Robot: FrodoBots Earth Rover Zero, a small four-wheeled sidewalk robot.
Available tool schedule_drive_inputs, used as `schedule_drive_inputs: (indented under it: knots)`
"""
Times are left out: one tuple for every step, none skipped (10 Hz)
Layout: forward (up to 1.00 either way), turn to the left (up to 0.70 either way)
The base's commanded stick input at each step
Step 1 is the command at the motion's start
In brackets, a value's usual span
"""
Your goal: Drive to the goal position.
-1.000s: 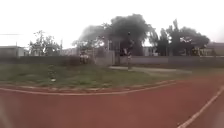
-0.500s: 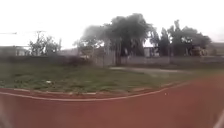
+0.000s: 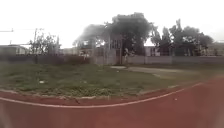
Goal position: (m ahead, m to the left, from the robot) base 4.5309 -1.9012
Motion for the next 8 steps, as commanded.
schedule_drive_inputs:
  knots:
    - [0.00, 0.00]
    - [0.00, 0.00]
    - [0.00, 0.00]
    - [0.00, 0.00]
    - [0.42, 0.00]
    - [0.70, 0.00]
    - [0.70, 0.00]
    - [0.70, 0.00]
